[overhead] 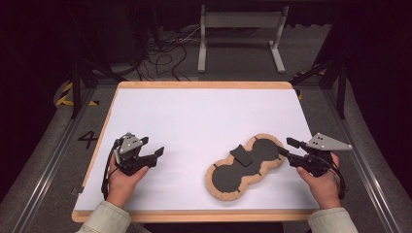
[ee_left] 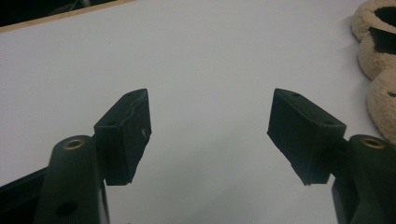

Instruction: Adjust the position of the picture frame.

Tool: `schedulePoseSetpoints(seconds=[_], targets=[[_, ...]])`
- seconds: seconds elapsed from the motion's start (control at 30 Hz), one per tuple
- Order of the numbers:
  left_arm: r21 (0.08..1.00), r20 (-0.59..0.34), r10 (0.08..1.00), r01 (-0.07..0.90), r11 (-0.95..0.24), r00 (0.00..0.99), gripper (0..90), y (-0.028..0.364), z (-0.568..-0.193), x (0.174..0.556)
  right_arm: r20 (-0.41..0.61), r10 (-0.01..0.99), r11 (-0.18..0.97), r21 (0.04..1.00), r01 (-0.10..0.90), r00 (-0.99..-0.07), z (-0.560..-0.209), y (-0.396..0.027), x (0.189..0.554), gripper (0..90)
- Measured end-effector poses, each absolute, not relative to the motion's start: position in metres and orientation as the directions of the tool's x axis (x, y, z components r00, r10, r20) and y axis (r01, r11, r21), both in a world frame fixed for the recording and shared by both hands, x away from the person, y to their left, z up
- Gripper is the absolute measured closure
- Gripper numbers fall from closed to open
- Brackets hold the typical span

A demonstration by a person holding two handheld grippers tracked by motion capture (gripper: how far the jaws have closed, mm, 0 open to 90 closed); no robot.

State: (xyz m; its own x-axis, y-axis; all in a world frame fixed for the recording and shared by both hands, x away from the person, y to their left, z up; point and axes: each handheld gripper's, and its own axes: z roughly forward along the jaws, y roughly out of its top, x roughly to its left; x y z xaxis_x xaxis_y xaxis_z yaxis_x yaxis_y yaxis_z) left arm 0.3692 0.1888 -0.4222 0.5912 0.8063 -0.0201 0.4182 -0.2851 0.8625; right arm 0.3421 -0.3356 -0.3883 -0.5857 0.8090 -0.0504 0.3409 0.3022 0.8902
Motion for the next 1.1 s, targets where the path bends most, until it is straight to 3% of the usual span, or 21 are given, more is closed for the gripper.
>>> schedulePoseSetpoints(seconds=[0.53, 0.83, 1.1], targets=[[0.863, -0.019, 0.793, 0.410, -0.295, 0.609, 31.6, 0.184, -0.420, 0.367, -0.060, 0.808, 0.319, 0.880, 0.351, -0.586, -0.379, -0.337, 0.336, 54.7], [0.859, -0.024, 0.788, 0.416, -0.299, 0.615, 32.4, 0.183, -0.421, 0.368, -0.078, 0.819, 0.390, 0.802, 0.452, -0.569, -0.368, -0.336, 0.332, 89.5], [0.839, -0.037, 0.777, 0.442, -0.317, 0.628, 32.5, 0.181, -0.423, 0.371, -0.107, 0.813, 0.462, 0.717, 0.522, -0.573, -0.368, -0.329, 0.333, 90.0]])
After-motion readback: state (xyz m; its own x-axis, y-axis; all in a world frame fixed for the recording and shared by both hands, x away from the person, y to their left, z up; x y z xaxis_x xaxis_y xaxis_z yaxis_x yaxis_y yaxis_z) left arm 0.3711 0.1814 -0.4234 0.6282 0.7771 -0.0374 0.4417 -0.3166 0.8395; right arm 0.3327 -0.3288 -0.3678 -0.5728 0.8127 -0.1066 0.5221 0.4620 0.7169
